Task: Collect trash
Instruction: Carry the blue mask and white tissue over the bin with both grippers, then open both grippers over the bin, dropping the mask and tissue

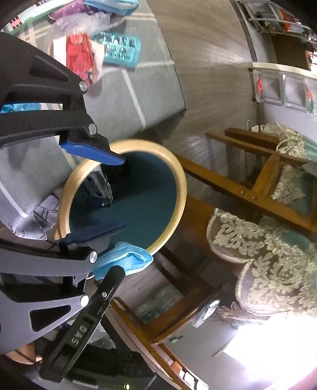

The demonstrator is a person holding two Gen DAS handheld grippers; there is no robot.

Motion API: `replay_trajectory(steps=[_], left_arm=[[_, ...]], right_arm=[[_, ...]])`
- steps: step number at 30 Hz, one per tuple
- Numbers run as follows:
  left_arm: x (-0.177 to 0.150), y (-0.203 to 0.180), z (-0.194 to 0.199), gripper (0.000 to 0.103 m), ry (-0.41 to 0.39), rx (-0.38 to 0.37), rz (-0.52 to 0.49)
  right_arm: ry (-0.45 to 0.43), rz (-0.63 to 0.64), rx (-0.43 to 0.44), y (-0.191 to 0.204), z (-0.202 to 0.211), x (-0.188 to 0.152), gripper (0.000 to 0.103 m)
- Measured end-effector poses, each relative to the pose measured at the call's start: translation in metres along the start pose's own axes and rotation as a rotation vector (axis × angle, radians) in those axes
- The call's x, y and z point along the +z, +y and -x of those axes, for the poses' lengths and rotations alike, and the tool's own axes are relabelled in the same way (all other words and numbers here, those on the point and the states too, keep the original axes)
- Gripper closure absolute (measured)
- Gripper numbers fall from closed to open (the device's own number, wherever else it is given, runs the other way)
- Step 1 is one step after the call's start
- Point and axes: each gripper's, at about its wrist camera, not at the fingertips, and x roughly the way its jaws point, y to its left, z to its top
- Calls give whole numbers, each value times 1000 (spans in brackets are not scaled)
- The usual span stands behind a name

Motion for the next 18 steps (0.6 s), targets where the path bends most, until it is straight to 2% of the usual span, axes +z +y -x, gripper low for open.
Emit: replay_trajectory(steps=[5, 10, 15, 18], left_arm=[[-2, 13, 20, 51, -19, 20, 10], [-7, 27, 41, 50, -39, 43, 20], [-12, 39, 60, 49, -57, 68, 29], [-17, 49, 72, 49, -72, 89, 43]], right_arm=[[24, 20, -15, 4, -7, -2, 95], [51, 43, -47, 5, -15, -6, 88], [62, 54, -61, 7, -16, -9, 63], [55, 51, -60, 7, -13, -11, 53]])
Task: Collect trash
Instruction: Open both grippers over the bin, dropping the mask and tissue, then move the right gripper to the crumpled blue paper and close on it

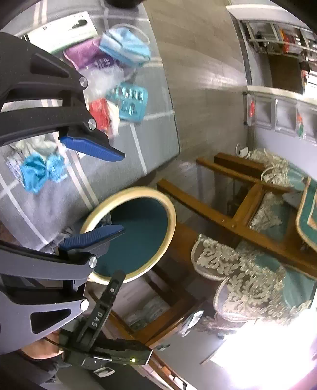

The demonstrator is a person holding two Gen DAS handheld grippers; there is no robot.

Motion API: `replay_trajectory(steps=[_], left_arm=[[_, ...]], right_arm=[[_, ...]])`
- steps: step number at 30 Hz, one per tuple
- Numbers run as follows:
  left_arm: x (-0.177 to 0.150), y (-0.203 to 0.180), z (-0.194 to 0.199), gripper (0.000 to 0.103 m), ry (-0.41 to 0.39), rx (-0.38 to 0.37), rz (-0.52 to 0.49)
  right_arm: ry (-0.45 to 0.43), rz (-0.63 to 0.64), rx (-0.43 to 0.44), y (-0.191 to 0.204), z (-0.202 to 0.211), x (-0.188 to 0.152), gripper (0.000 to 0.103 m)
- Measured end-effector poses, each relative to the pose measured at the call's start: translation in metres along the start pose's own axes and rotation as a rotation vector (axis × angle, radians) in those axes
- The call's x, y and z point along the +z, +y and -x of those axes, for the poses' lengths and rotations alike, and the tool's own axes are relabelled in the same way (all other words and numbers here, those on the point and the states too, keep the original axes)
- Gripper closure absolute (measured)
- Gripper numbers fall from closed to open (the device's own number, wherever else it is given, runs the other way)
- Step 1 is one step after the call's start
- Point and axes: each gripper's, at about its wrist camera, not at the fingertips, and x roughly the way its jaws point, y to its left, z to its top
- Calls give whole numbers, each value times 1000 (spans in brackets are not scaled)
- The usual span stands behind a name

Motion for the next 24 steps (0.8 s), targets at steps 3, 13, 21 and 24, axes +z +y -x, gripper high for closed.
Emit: replay_trajectory(steps=[3, 13, 21, 24], left_arm=[[-4, 10, 11, 45, -11, 25, 10], [-22, 52, 42, 39, -22, 106, 49], [-34, 81, 54, 35, -23, 138, 92], [-40, 85, 52, 35, -24, 135, 94]], right_arm=[[-3, -2, 8, 1, 3, -1, 47], [3, 59, 41, 22, 6, -7, 44], [35, 141, 74, 46, 2, -21, 43], [55, 188, 90, 60, -2, -30, 43]])
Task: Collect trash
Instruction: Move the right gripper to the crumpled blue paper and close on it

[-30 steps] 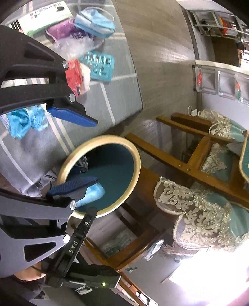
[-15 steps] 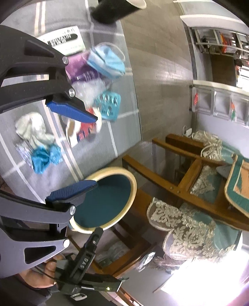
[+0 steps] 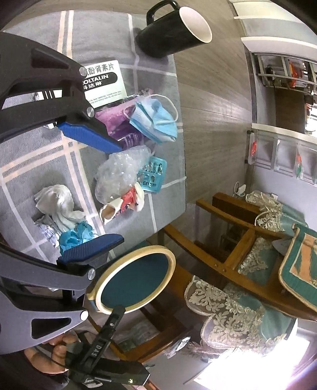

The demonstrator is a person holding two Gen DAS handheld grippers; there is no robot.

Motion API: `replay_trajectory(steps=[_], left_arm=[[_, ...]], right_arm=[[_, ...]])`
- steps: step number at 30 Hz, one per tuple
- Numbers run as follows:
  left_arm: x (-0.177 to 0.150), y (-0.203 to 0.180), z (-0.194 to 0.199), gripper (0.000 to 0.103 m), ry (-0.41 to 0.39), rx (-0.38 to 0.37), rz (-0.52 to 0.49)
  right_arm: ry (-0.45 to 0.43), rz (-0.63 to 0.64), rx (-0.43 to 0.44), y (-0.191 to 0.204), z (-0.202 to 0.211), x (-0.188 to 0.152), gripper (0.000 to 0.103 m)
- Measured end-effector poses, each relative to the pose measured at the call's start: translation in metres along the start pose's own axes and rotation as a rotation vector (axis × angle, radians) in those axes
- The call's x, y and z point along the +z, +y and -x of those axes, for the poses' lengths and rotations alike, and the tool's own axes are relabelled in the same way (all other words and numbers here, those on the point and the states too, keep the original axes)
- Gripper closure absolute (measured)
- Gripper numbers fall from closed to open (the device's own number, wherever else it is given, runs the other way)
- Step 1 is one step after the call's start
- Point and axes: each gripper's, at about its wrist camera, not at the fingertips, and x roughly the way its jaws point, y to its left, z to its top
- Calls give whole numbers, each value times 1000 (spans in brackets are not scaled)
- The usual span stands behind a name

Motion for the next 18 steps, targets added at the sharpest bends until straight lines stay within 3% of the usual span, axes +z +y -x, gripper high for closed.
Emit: replay_trajectory(steps=[18], left_arm=[[-12, 11, -19, 37, 8, -34, 75]], right_arm=[[152, 201, 87, 69, -43, -44, 43]])
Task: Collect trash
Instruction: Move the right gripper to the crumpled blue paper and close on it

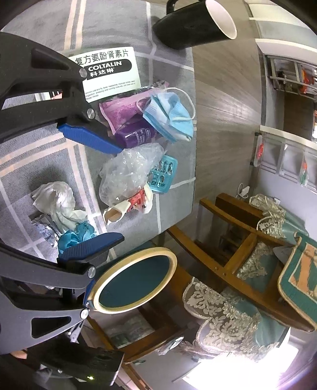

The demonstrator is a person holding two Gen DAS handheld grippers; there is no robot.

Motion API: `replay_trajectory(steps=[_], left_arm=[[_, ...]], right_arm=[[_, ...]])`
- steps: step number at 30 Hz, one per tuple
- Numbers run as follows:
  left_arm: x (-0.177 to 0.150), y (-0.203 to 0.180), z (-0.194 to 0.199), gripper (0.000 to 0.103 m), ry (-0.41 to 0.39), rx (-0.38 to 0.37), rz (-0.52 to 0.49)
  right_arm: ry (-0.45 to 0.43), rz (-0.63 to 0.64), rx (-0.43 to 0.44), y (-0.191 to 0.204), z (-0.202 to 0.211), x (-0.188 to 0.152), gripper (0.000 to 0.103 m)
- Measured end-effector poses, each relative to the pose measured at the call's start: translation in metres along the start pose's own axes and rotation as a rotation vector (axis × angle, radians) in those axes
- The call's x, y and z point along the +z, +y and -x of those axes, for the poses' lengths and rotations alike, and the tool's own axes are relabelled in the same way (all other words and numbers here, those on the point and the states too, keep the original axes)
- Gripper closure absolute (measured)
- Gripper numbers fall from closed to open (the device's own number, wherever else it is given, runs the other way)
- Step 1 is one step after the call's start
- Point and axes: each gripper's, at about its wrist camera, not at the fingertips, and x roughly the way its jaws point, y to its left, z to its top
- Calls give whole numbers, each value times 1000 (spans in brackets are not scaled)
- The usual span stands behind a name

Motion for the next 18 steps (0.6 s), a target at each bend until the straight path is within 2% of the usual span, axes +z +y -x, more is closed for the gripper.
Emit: replay_trajectory(steps=[4, 7, 10, 15, 18], left_arm=[[-1, -2, -1, 38, 0, -15, -2], [-1, -10, -2, 47, 4, -37, -24], [-1, -19, -5, 51, 5, -60, -51], [4, -31, -18, 52, 32, -51, -78], [8, -32, -30, 59, 53, -48, -65]], right_arm=[[15, 13, 2, 5, -6, -1, 42], [25, 6, 10, 6, -13, -2, 43], [48, -4, 20, 6, -22, -4, 43], [87, -16, 48, 3, -29, -8, 43], [97, -27, 60, 2, -30, -10, 45]])
